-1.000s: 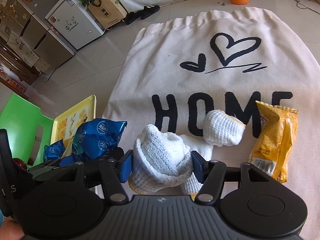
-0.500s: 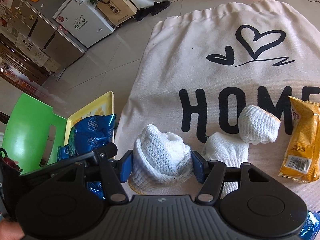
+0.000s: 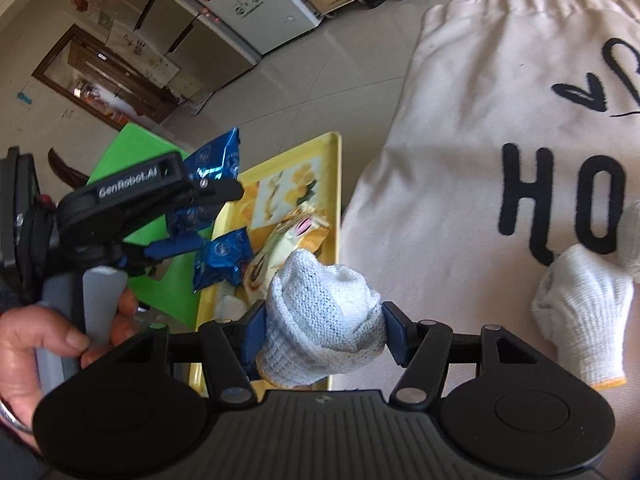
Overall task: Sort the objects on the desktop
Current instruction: 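Open the left tool over the tray while the right tool releases the white sock into it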
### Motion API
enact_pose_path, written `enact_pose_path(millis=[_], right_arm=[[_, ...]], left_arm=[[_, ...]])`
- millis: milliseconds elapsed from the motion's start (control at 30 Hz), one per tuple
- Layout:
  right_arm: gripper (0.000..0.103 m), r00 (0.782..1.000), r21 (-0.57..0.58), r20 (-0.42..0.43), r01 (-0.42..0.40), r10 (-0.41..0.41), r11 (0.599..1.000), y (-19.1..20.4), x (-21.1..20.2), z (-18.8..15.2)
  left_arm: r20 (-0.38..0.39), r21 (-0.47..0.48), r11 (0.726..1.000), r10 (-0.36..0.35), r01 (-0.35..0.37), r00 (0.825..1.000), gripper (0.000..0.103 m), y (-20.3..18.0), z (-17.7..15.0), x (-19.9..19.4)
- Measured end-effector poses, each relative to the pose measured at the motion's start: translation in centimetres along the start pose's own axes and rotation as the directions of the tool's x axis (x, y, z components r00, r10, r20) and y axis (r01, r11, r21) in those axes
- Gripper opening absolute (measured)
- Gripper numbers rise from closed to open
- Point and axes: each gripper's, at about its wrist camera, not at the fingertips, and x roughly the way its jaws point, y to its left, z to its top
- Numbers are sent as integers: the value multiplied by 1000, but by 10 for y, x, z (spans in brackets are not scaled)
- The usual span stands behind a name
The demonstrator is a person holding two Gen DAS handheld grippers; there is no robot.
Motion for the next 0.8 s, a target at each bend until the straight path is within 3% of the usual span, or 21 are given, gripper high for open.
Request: enact_pose_path(millis=[233,500,633,800], right_arm=[[61,982,-89,-162,-111,95,990,26,34,-23],[61,960,-166,-260,-154,108,974,47,64,-44],[61,960,-189,-268,-134,80,973,54,80,-49],[61,980,-227,-200,-59,13,972,61,97,-54]], left_arm=[[-5,-57,998,10,-10,1000,92,22,12,6],[-38,-117,993,27,-31,999,92,36,17,25],[-34,-145,989,30,-35,999,92,42,17,25],[-22,-150,987,47,-49,999,93,43,19,24]])
